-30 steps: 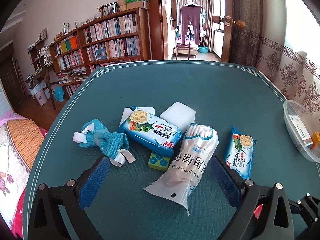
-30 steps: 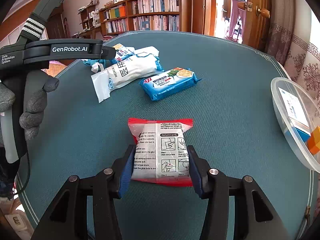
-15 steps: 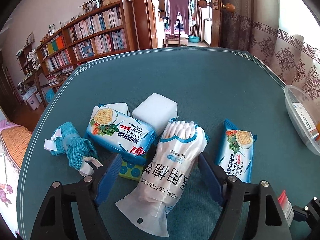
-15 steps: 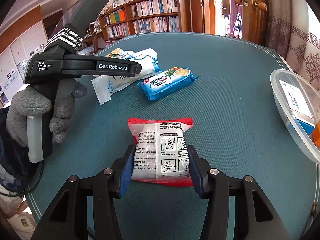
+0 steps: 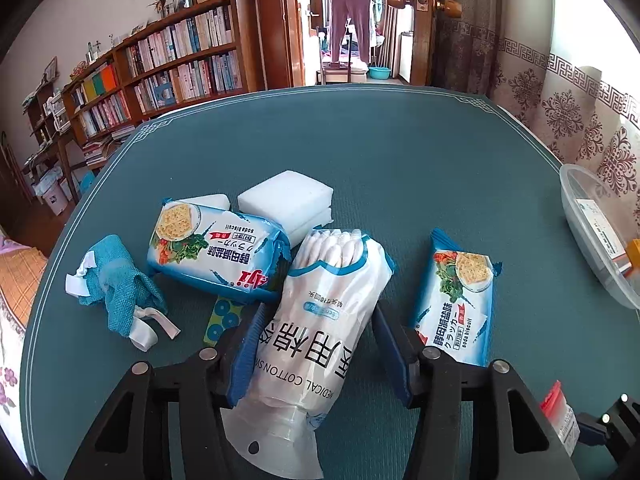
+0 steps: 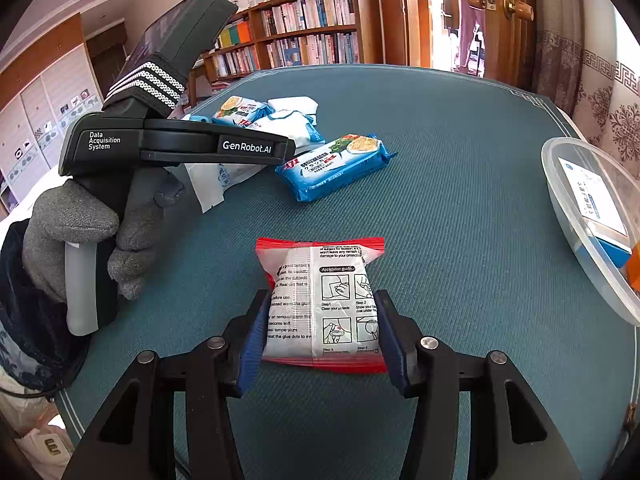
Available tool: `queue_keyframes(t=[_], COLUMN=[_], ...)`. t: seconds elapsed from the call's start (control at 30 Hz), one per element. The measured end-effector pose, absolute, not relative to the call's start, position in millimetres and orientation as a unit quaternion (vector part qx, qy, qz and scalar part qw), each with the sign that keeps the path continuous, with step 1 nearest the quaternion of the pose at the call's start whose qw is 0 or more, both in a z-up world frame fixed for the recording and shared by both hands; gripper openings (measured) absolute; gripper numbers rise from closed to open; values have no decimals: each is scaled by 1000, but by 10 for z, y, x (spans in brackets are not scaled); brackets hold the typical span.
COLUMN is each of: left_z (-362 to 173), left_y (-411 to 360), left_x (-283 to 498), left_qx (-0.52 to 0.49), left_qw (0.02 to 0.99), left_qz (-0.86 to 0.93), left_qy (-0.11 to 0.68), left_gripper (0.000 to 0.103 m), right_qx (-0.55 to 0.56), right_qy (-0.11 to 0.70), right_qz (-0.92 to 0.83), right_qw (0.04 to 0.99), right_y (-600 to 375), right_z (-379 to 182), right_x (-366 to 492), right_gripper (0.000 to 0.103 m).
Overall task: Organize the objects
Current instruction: 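Grasp the white cotton-swab bag with the left gripper, then carry the sachet into the clear bowl and open the right gripper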
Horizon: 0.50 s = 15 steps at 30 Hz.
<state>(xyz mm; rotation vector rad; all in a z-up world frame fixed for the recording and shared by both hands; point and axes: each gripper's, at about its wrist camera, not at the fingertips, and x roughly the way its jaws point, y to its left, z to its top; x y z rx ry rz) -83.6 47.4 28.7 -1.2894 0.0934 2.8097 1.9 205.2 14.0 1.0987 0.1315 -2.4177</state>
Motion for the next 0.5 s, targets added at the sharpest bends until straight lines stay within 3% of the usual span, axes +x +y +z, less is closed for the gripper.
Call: queue_keyframes(t=[0.5], left_z=[647], left_y=[512], left_x=[-547], left_qx=[-377], left_qw=[36], left_qz=[926], left_qy=[5], left_gripper=[45], right_qx=[400], right_qy=[32], right_qz=[-884], right_qw=[239], right_y=[2077], right_z=[140], right_x=[18], right_gripper=[50])
